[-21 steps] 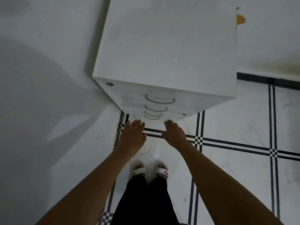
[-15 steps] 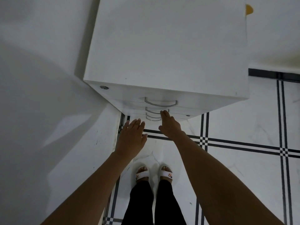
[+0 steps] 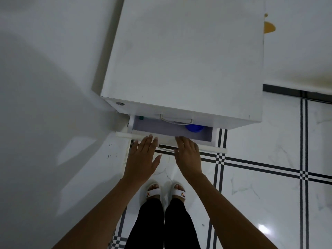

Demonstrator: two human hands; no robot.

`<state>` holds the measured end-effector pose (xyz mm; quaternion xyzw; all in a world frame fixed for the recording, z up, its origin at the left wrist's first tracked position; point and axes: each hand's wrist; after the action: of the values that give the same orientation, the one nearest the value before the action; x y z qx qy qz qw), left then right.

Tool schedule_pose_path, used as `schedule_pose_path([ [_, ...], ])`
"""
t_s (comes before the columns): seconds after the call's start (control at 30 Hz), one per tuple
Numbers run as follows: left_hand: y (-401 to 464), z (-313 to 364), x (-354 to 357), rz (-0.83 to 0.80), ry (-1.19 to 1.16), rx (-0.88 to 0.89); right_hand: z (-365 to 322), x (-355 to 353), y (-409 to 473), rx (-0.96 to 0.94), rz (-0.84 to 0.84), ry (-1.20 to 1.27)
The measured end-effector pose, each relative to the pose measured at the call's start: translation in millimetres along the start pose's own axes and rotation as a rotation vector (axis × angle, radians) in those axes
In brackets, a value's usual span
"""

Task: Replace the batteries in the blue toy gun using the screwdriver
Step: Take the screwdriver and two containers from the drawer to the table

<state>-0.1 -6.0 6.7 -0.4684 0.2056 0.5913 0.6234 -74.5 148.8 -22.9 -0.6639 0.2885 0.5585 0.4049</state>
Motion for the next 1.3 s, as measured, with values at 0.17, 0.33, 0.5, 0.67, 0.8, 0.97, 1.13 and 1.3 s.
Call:
schedule_pose_path([
  [0.17, -2, -2, 3, -0.091, 0.039, -0.096, 18, 10, -4, -0.092, -0.373, -0.093],
  [0.33, -11, -9, 7, -0.1, 0.062, -0.115, 17, 14, -24, -0.122, -0.401, -0.059],
  [0.5, -15, -20, 2, -0.041, 0.08, -0.11, 10, 11, -42, -0.114, -0.359, -0.105],
  [0.67, -14, -39, -6, 0.072, 0.094, -0.09, -8, -1, -33, -0.061, -0.553, 0.056],
  [0.8, -15, -61, -2, 0.166, 0.116, -0.032, -63, 4, 36, 0.221, -0.422, 0.341],
  [0.97, -18, -77, 2, 0.211, 0.114, 0.016, -125, 37, 130, 0.278, -0.493, 0.228],
  [1.13, -15, -80, 6, 0.225, 0.058, 0.046, -123, 48, 141, 0.407, -0.698, 0.242],
  [1.3, -4, -50, -13, 0.168, -0.337, -0.101, -86, 11, 89, 0.412, -0.728, 0.522],
])
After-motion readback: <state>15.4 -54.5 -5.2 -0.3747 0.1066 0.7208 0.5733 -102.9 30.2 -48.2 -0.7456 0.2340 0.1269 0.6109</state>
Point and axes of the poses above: each hand's wrist, its own y-axis towards the middle knuckle, its own x-axis out of the palm, z = x × y, and after that the axes turned 14 degrees about -y, right-handed
